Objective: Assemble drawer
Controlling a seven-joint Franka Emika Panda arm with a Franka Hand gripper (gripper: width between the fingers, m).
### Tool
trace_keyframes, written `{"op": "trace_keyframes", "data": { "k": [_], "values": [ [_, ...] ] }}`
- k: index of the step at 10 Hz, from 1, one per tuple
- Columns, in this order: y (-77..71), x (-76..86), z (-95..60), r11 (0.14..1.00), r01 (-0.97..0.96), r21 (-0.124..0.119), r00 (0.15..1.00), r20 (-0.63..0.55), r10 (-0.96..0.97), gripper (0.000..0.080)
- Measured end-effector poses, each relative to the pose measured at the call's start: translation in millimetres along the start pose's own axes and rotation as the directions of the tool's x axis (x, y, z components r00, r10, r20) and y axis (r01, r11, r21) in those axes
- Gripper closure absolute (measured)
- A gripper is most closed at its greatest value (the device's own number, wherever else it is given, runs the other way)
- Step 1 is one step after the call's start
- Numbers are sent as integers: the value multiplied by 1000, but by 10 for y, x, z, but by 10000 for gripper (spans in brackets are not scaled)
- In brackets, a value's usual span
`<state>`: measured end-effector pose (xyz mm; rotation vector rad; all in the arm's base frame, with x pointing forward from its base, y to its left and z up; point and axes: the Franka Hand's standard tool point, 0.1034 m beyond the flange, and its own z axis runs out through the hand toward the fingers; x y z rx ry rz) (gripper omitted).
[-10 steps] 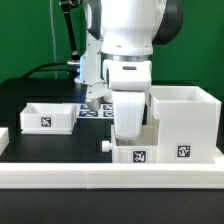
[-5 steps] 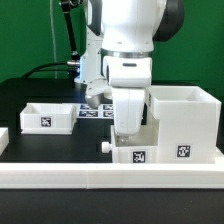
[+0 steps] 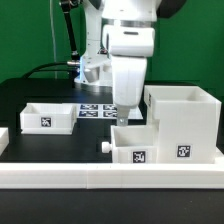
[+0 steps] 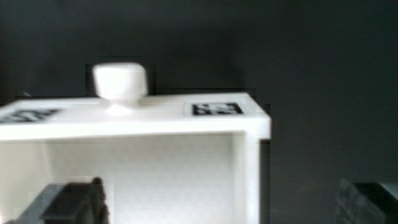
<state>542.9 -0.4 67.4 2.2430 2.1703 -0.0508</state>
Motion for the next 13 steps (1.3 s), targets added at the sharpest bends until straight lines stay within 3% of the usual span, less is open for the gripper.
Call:
{"op": "trace_keyframes", "data": {
  "k": [2,4,6,9,13],
  "values": [
    [121,-216,-60,999,40,3,999,3,-40,151],
    [100,-265,-35,999,41,8,999,0,-41,151],
    [53,-428,178,997,69,35,995,-80,-66,151],
    [152,-552,371,993,109,43,975,-197,-99,151],
    [251,-543,527,989,118,95,941,-328,-81,151]
  ]
}}
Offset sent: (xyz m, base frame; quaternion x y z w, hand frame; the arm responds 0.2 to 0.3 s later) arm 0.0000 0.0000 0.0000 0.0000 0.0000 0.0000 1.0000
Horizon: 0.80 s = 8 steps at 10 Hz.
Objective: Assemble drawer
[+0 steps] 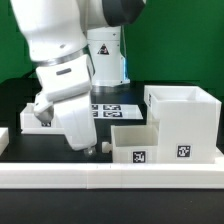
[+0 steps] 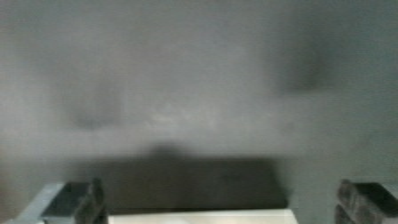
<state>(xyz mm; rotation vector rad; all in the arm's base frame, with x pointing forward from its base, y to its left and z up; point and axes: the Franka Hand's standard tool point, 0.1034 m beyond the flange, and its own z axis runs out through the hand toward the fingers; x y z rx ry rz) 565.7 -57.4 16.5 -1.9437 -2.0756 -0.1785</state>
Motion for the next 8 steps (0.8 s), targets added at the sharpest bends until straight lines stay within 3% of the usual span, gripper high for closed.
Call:
{"op": "trace_keyframes", "data": {
  "k": [4,8],
  "values": [
    [79,319,54,998,-63,-14,998,0,63,151],
    [72,325,65,997,-79,-17,997,-1,79,151]
  ]
}}
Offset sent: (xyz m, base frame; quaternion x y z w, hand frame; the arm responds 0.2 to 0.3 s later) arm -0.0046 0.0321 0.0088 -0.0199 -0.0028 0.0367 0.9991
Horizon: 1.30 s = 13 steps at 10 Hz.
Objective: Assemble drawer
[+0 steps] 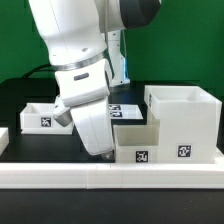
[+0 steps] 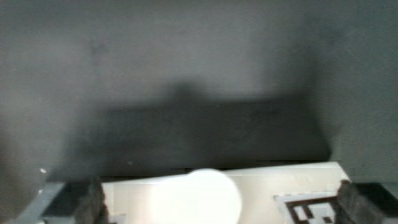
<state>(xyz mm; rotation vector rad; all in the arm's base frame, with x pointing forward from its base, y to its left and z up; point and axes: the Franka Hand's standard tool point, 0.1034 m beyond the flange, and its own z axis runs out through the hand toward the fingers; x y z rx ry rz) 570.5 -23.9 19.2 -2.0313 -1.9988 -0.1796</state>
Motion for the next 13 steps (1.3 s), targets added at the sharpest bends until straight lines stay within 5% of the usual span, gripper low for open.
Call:
{"op": "trace_keyframes", "data": {
  "k": [8,11,13],
  "values": [
    [-21,559,131,1000,12,0,1000,-19,-12,151],
    [-12,565,135,1000,21,0,1000,6,-21,151],
    [27,386,38,1000,15,8,1000,13,-15,151]
  ]
}}
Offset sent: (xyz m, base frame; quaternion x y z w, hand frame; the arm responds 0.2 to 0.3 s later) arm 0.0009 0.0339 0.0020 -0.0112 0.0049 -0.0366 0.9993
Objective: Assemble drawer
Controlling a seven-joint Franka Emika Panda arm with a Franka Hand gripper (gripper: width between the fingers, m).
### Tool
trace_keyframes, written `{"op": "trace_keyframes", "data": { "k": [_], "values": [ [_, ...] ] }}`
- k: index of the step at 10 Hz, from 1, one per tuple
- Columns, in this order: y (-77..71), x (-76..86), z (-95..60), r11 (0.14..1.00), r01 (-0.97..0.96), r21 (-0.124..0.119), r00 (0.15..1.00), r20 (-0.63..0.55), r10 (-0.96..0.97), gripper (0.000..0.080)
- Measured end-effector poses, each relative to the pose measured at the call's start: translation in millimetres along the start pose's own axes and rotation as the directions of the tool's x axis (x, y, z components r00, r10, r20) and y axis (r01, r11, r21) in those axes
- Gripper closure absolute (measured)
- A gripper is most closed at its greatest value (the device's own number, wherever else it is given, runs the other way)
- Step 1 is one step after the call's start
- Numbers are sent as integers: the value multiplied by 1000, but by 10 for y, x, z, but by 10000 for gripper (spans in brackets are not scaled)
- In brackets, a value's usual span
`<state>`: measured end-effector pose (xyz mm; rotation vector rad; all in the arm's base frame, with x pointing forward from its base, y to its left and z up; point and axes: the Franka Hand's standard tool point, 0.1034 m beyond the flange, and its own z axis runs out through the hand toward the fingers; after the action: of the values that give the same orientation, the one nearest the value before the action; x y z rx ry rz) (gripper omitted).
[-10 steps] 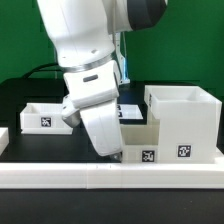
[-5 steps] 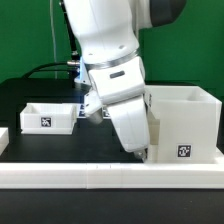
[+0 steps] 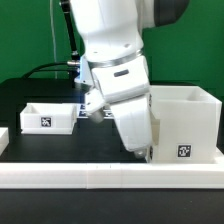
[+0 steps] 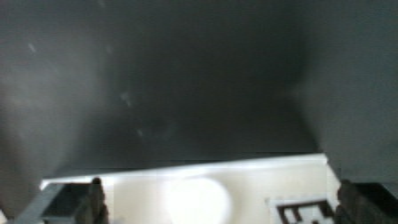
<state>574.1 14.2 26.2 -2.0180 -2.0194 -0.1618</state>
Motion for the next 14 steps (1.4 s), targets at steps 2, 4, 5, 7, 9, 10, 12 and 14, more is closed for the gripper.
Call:
{"op": "trace_keyframes", "data": {
  "k": [2,4,5,7,9,10,12,14],
  "values": [
    [26,-245,-135,1000,11,-15,1000,8,-11,151],
    [14,-460,-298,999,2,-49,1000,13,-1,151],
    [-78,-597,-390,997,-21,-70,999,24,22,151],
    [-358,-768,-522,995,-56,-84,997,44,60,151],
    [-704,-980,-648,988,-125,-92,991,47,129,151],
    [-941,-1117,-685,981,-174,-89,983,43,178,151],
    [-1010,-1160,-667,970,-228,-83,972,38,231,151],
    [-1011,-1159,-662,963,-257,-83,965,36,261,151]
  ]
}}
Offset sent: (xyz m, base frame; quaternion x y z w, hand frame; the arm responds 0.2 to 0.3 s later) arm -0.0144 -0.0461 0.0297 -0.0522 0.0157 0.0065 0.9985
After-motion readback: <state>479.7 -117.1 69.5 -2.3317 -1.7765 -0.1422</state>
